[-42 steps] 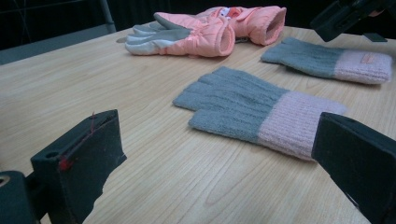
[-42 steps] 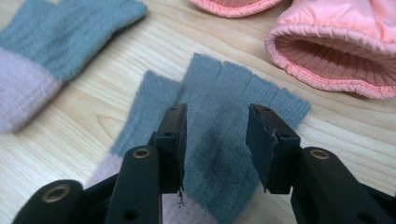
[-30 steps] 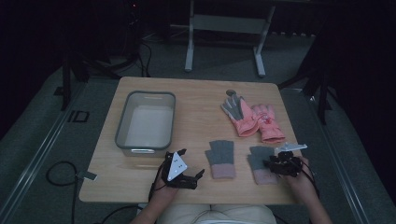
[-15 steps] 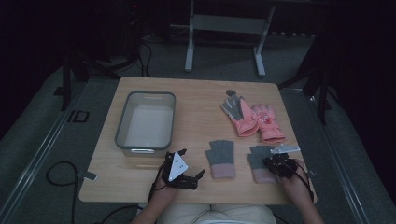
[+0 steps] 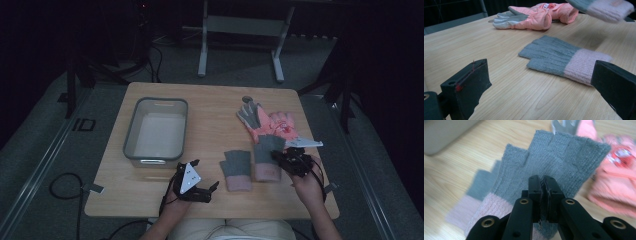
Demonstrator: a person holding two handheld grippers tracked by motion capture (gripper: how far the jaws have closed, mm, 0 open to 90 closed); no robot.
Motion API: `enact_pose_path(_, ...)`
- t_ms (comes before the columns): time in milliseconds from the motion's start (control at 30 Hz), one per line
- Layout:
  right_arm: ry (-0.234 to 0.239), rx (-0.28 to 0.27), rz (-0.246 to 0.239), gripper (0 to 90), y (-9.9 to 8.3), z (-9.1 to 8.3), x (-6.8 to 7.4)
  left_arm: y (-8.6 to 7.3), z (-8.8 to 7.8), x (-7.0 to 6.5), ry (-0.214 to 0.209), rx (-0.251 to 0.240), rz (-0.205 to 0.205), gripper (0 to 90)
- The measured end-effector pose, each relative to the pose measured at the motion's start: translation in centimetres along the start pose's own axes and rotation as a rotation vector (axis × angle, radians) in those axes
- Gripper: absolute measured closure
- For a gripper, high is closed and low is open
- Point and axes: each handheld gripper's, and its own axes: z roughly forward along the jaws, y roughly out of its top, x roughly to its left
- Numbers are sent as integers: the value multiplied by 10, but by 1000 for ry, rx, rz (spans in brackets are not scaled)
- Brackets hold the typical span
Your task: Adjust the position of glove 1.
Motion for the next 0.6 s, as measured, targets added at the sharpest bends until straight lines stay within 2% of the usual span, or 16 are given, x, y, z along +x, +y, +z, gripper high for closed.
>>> enact_pose_path(100, 47, -15, 3, 851, 11, 5, 13, 0, 0, 0, 0, -5, -5, 16)
enact_pose_path(133, 47, -15, 3, 851, 11, 5, 13, 0, 0, 0, 0, -5, -5, 16)
enact_pose_path(167, 73, -20, 2, 851, 14, 8, 17, 0, -1, 1, -1, -8, -13, 16)
enact_pose_path(200, 104, -11, -18, 851, 19, 14, 29, 0, -1, 1, -3, -9, -15, 16)
enact_pose_path(300, 129, 15, -52, 851, 20, 24, 42, 0, -1, 1, -3, -7, -10, 16)
enact_pose_path(367, 134, 26, -60, 851, 20, 28, 45, 0, -1, 1, -3, -7, -10, 16)
enact_pose_path(433, 163, 48, -58, 850, 17, 38, 50, 0, -1, 1, -4, -6, -9, 16)
enact_pose_path(600, 174, 93, -63, 849, 9, 54, 56, 0, -1, 1, -4, -4, -8, 16)
